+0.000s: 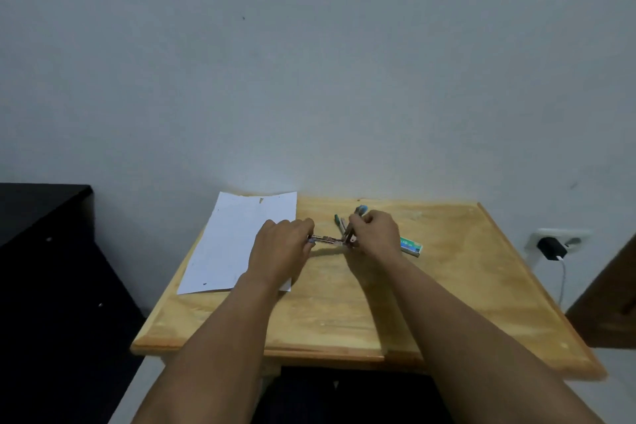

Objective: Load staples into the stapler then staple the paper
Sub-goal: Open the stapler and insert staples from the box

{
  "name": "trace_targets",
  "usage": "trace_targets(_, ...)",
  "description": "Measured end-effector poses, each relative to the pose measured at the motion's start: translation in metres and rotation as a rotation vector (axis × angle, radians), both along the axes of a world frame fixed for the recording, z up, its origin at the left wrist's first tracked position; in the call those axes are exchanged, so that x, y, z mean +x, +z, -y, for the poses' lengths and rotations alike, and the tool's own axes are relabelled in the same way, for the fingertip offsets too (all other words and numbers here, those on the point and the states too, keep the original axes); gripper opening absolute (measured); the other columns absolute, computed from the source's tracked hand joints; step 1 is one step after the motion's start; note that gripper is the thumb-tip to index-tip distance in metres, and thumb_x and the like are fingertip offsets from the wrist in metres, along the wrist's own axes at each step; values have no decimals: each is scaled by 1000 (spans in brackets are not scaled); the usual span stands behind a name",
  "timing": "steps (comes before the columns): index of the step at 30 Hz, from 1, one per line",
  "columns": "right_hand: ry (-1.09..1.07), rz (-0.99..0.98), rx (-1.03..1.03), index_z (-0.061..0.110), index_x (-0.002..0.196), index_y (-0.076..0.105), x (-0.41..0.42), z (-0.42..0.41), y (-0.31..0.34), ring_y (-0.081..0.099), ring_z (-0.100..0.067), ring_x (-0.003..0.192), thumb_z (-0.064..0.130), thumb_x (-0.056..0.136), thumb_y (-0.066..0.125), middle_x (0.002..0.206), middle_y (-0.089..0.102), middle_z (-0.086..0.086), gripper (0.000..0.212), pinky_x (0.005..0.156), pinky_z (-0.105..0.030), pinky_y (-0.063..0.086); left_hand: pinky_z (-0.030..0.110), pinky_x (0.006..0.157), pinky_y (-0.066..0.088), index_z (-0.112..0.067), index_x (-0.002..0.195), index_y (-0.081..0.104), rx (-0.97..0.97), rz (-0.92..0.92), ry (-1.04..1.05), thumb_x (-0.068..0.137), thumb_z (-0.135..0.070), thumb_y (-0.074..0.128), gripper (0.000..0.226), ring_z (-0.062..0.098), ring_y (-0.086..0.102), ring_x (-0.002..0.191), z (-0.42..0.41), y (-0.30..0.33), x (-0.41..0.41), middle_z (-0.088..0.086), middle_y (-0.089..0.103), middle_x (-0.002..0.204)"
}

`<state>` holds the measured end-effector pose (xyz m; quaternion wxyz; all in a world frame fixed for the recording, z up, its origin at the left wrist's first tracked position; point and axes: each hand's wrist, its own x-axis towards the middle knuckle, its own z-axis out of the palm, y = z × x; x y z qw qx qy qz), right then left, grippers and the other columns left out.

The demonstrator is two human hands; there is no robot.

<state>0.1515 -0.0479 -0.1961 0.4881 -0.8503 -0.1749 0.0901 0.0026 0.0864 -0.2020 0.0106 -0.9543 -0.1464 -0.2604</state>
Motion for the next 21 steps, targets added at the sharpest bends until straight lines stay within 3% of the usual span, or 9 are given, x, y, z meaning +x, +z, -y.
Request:
trace_targets(3,-82,-359,317,0,88,69,-9,22,10,66,-19,56,20,94,64,76,75,-14,22,55,-32,54,36,56,43,-19,86,57,-68,35,37,89,-25,76,20,30,59,65,14,6,-19,-2,66,73)
trace_targets(5,-61,-507,441,-3,98,66,-16,35,16,65,-21,54,16,94,65,77,76,-20,20,51,-31,57,38,57,48,-20,90,56,-99,24,56,94,-29,69,17,28,61,71,26,10,-29,-3,67,80)
trace_targets(9,-2,-572,518,-2,117,60,-26,50,25,72,-24,63,9,97,65,74,76,-20,23,60,-35,63,36,63,49,-23,99,56,-107,-9,111,97,-36,65,16,24,64,81,42,19,-43,-5,69,91)
trace_targets(13,59,-588,512,3,118,62,-31,59,30,78,-28,73,1,99,60,88,75,-22,20,56,-34,64,35,69,50,-25,107,60,-189,-26,103,96,-41,66,20,21,66,87,46,17,-53,-10,71,95)
trace_targets(15,71,-610,517,5,117,62,-33,58,29,79,-30,76,-1,99,60,97,75,-24,19,57,-34,63,35,71,53,-26,102,65,-382,39,95,93,-38,72,17,18,66,82,45,12,-53,-10,72,91)
trace_targets(18,74,-683,562,7,111,59,-34,55,26,78,-31,76,-4,99,60,98,74,-24,16,61,-37,66,38,73,62,-22,94,70,-910,294,78,88,-23,81,13,16,72,75,43,10,-42,-1,75,93)
trace_targets(21,62,-814,653,3,110,58,-33,49,21,78,-31,75,-7,99,58,94,73,-25,15,59,-37,66,36,75,65,-11,110,66,-1469,634,84,88,-4,79,26,25,76,86,45,20,-32,20,74,103)
